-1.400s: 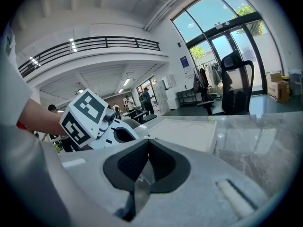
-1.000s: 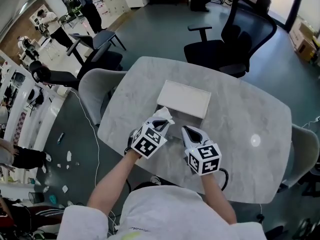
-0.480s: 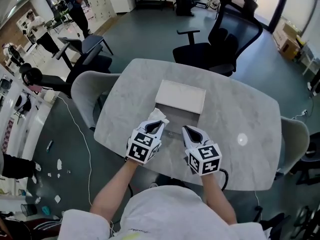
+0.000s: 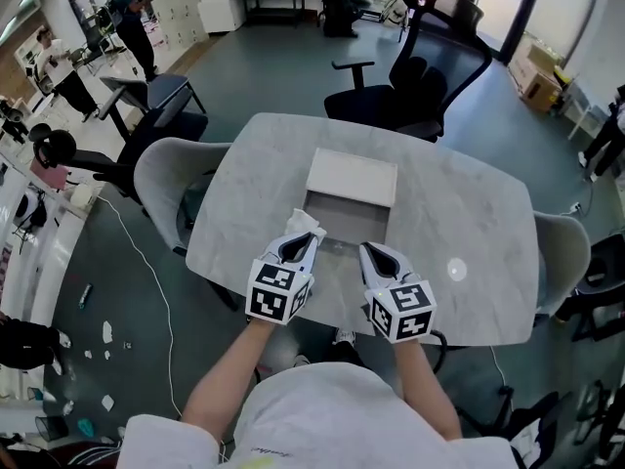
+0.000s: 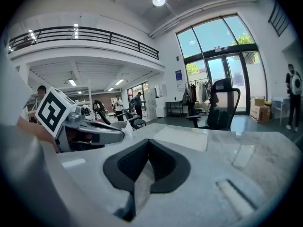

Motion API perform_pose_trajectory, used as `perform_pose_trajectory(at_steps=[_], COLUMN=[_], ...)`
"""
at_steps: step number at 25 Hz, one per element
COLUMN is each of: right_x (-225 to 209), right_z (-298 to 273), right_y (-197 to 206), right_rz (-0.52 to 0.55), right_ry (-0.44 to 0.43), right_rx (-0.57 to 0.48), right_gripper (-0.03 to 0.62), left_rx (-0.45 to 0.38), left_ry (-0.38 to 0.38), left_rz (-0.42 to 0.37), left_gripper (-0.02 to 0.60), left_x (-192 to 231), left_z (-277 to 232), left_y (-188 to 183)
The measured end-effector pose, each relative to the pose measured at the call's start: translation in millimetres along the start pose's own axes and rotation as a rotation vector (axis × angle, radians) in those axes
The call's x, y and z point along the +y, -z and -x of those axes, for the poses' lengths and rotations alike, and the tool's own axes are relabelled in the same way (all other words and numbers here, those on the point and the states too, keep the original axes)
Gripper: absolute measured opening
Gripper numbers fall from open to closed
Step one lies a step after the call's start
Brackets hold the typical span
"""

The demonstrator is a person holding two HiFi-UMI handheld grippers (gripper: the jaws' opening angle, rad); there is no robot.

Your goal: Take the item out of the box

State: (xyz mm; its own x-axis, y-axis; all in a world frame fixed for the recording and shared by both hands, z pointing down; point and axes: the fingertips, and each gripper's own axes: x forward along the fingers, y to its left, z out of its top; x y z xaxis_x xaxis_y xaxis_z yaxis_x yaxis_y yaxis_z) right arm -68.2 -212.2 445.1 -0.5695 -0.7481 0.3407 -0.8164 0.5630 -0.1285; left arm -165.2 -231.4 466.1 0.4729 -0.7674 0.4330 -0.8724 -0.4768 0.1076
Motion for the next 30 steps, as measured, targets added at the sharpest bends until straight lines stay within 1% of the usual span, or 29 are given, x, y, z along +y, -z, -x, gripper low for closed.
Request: perform_pose_trajectory(at_steps=[6,10,15,30], right_x=[21,30,37,45], right_z=[22,28,35,35], right_y=[4,8,13,14], right_rz=[0.028,0.029,0.033,0.044], right_ry=[0.049,0.075,0.085,0.091], right_rx=[-0.026,-0.024,-0.022,-0.020], right_gripper=[0.005,0.005,0.005,0.005], left_rx=[-0.015,-0.021,-0.022,-0.022], left_ry=[0.020,0.027,0.035,0.045], left_rz=[0.013,0.028,0.037,0.035], left_gripper=[0.021,0.021,0.021,0.021], left_x=[-5,-4,-9,-6], left_z=[23,34,40,45], left_y=[12,19,28,32])
